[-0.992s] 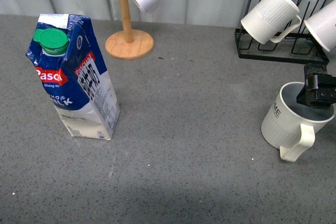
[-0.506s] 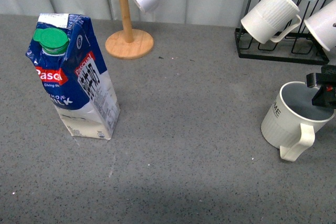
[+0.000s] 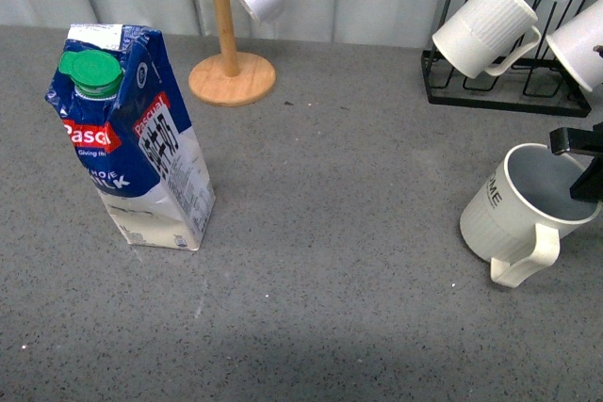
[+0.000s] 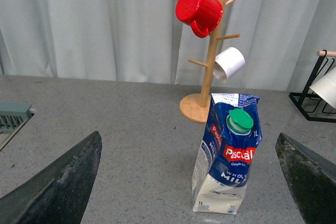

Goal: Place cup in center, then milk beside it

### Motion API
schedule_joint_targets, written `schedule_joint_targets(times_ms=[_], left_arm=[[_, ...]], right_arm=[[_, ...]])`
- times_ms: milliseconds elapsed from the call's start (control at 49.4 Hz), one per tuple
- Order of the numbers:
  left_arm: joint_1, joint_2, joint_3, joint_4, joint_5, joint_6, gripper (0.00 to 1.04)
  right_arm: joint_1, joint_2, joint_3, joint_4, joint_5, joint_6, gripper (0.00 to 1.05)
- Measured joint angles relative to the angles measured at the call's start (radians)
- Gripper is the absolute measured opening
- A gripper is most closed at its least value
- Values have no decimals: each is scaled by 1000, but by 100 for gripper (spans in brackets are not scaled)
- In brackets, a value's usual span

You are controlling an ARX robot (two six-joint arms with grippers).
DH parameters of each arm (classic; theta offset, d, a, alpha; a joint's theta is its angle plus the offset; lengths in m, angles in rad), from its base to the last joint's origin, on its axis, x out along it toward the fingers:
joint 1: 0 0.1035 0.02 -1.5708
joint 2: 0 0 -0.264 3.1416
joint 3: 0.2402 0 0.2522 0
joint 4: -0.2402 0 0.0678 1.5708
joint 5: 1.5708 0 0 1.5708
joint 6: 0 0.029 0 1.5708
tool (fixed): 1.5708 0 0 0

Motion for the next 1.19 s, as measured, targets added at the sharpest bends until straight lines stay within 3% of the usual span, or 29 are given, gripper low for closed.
schedule_joint_targets(times_ms=[162,607,1194], left_arm=[[0,0,0,0,0,0,98],[0,0,0,0,0,0,98],[0,0,0,0,0,0,98]], right_arm=[[41,-26,41,-42,-38,8,1],[237,106,216,-102,16,19,1],[346,250,393,-162,46,51,1]])
